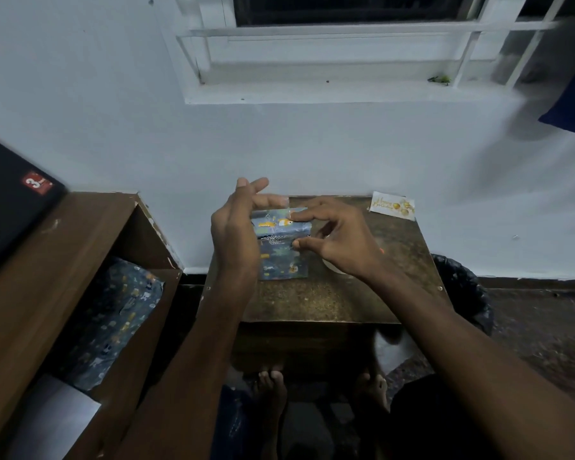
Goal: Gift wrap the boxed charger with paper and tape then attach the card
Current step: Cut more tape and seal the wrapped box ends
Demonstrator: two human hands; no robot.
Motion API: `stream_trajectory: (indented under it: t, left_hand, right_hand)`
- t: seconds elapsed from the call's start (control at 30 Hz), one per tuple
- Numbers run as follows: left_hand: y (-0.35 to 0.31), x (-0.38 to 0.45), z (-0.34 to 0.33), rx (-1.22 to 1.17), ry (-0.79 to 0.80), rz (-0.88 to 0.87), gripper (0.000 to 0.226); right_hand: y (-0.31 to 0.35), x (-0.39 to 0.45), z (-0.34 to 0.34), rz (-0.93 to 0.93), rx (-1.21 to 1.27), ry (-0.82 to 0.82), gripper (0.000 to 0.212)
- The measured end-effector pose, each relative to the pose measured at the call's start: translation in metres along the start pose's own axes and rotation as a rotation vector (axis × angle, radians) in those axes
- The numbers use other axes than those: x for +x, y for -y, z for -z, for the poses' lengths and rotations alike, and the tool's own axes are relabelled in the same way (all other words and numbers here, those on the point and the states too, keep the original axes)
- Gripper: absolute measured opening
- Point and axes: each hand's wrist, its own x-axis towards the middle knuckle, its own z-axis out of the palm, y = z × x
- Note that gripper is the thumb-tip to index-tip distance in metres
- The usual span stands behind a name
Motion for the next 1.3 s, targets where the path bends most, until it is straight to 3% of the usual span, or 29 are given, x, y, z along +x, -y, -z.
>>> stream_trajectory:
  t: [0.3, 0.57, 0.7, 0.9, 1.3]
  left_hand:
    - [0.011, 0.003, 0.009, 0.287, 0.053, 0.093, 0.069]
    - [0.013, -0.001, 0.000, 0.315, -0.027, 0.075, 0.054]
    - [0.009, -0.002, -0.004, 0.343, -0.058, 0.065, 0.062]
    - [0.016, 0.001, -0.004, 0.325, -0.055, 0.047, 0.040]
    - [0.015, -0.002, -0.007, 0.390, -0.083, 0.053, 0.052]
  right_hand:
    - [0.003, -0.002, 0.000, -0.013, 0.004, -0.016, 0.044]
    - [0.007, 0.000, -0.001, -0.014, -0.028, -0.009, 0.045]
    - [0.007, 0.001, 0.000, -0.029, -0.017, 0.004, 0.045]
    - [0.011, 0.000, 0.002, -0.042, -0.001, 0.018, 0.045]
    - [0.015, -0.002, 0.004, -0.082, 0.037, 0.037, 0.035]
